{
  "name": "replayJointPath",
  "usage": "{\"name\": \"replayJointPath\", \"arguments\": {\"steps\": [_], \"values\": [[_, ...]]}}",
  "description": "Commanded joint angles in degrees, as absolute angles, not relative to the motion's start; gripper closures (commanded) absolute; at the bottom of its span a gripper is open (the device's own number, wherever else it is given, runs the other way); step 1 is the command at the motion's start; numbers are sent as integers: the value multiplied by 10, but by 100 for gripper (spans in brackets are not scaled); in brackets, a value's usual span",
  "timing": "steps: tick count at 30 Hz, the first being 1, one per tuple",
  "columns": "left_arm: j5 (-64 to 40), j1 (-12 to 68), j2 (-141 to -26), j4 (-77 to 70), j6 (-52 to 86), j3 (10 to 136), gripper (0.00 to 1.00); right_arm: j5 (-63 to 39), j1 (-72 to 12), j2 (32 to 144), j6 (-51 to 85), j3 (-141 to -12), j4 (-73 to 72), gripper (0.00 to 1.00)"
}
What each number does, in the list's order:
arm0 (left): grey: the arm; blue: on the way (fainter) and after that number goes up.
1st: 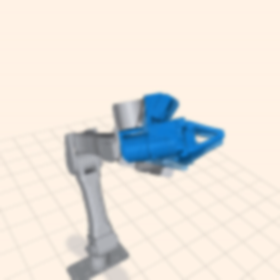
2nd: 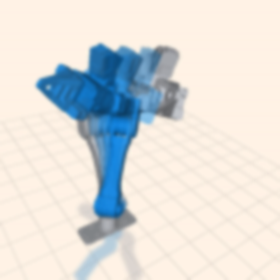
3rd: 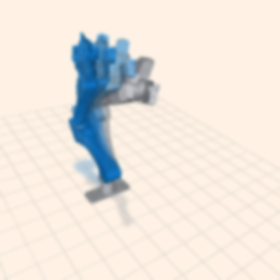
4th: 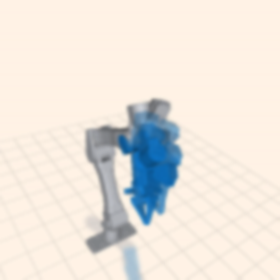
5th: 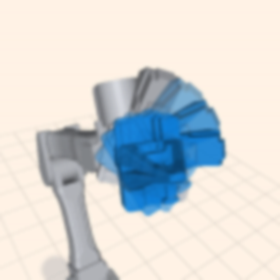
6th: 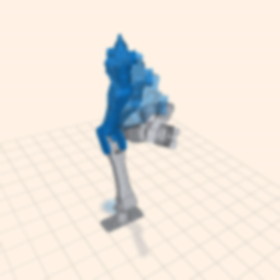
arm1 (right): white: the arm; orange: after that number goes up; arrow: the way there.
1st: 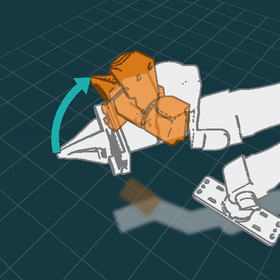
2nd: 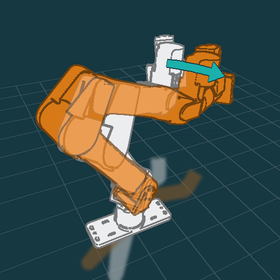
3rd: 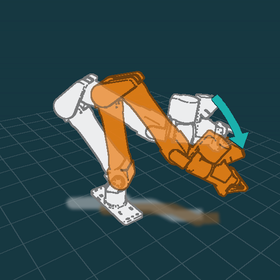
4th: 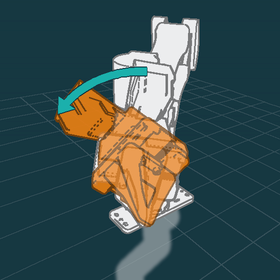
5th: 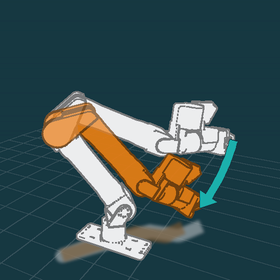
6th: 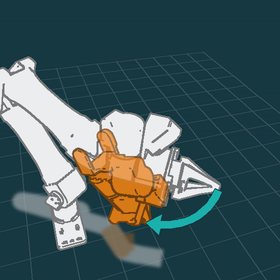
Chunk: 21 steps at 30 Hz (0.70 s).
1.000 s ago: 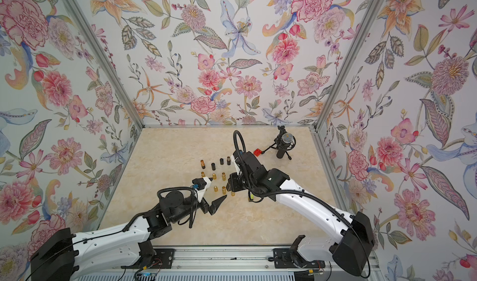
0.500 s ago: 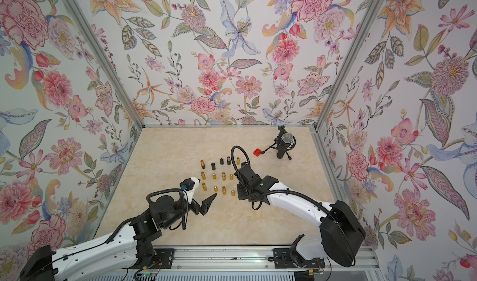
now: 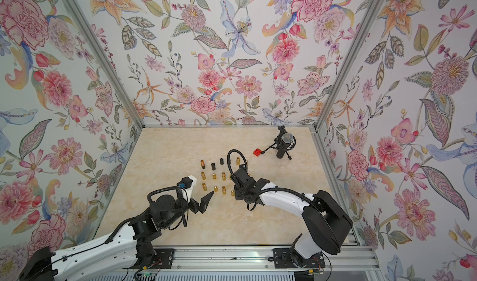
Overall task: Open the lipstick cap
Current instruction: Place the lipstick at the center of the board.
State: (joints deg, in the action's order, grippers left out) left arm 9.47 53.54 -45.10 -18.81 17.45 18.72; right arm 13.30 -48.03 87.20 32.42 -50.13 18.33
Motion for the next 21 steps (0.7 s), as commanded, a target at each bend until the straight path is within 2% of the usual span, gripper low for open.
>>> {"name": "replayJointPath", "arguments": {"steps": [1, 21], "values": [[104, 526, -449, -179, 186, 185, 1, 163, -486, 883, 338, -501, 167, 79], [100, 519, -441, -180, 190, 179, 1, 152, -491, 901, 335, -504, 153, 74]]}}
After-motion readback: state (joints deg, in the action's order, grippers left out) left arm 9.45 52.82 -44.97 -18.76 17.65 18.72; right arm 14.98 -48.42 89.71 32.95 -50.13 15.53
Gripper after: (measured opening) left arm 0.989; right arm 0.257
